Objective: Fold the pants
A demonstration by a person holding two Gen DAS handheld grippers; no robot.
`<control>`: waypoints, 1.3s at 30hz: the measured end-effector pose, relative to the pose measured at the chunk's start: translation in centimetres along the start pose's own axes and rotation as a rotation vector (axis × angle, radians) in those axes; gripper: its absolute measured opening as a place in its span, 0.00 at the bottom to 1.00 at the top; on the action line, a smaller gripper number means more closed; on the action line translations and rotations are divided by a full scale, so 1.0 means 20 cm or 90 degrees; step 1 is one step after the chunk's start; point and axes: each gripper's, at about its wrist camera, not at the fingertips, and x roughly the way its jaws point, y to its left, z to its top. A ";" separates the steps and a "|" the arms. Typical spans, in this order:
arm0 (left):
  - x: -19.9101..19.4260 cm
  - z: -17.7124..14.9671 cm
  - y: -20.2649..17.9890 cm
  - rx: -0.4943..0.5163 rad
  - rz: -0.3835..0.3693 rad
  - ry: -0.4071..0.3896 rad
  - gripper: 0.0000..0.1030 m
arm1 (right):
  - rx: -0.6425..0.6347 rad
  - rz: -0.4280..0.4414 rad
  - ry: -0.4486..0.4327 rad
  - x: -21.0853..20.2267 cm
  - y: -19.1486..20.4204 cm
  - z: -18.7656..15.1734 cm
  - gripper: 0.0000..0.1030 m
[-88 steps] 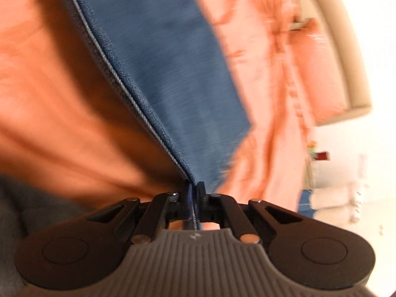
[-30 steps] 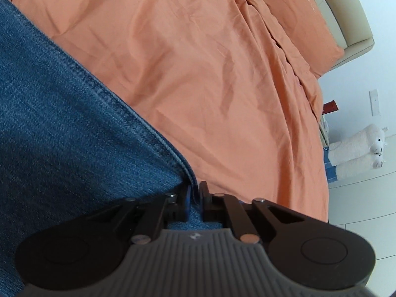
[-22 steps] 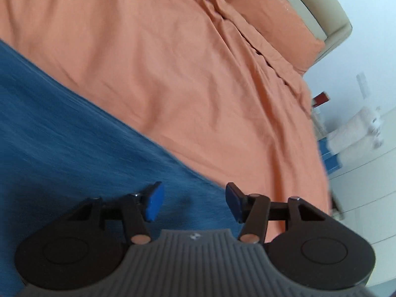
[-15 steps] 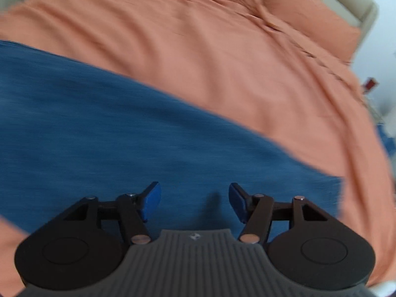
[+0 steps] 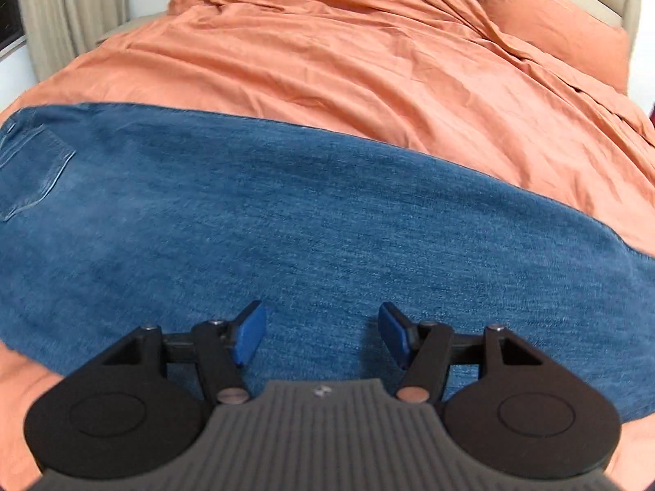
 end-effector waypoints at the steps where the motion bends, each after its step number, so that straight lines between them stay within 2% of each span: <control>1: 0.02 0.02 0.00 -0.008 -0.005 -0.004 0.65 | 0.014 -0.002 0.002 0.01 0.00 0.00 0.56; 2: 0.04 0.03 -0.02 -0.010 -0.006 -0.003 0.57 | 0.029 0.000 0.006 0.01 -0.02 -0.02 0.56; 4: 0.02 0.06 -0.07 0.028 0.032 -0.021 0.26 | 0.054 0.005 0.011 0.02 -0.04 -0.03 0.55; 6: -0.05 0.06 -0.23 0.117 0.041 -0.056 0.20 | 0.065 0.002 0.008 -0.01 -0.06 -0.06 0.53; 9: -0.16 0.03 -0.46 0.224 0.068 -0.092 0.19 | 0.061 0.000 0.001 -0.05 -0.06 -0.07 0.53; 11: -0.12 0.02 -0.52 0.289 0.117 -0.094 0.19 | 0.047 -0.016 0.010 -0.05 -0.05 -0.09 0.53; 15: 0.12 0.05 -0.42 0.299 0.214 -0.044 0.19 | 0.062 -0.030 0.022 0.01 -0.08 -0.13 0.55; 19: 0.22 0.04 -0.39 0.308 0.246 -0.028 0.23 | 0.069 -0.037 0.020 0.05 -0.09 -0.14 0.58; 20: 0.22 0.04 -0.41 0.313 0.256 -0.022 0.26 | 0.067 -0.040 0.022 0.05 -0.08 -0.13 0.58; 22: 0.18 0.03 -0.45 0.349 0.280 -0.021 0.43 | 0.067 -0.046 0.022 0.03 -0.08 -0.12 0.58; 24: 0.11 -0.01 -0.50 0.405 0.312 -0.049 0.57 | 0.065 -0.049 0.008 -0.01 -0.05 -0.12 0.56; 27: 0.00 -0.10 -0.55 0.481 0.343 -0.081 0.59 | 0.053 -0.023 -0.030 -0.14 0.03 -0.14 0.56; 30: -0.09 -0.21 -0.63 0.535 0.330 -0.084 0.59 | 0.022 0.033 -0.058 -0.27 0.18 -0.18 0.56; 34: -0.13 -0.35 -0.75 0.598 0.280 -0.049 0.59 | -0.015 0.109 -0.076 -0.38 0.38 -0.24 0.55; 36: -0.16 -0.45 -0.80 0.639 0.253 -0.044 0.59 | -0.039 0.141 -0.082 -0.41 0.49 -0.28 0.45; 39: -0.18 -0.59 -0.86 0.665 0.223 -0.030 0.59 | -0.072 0.166 -0.087 -0.42 0.65 -0.36 0.43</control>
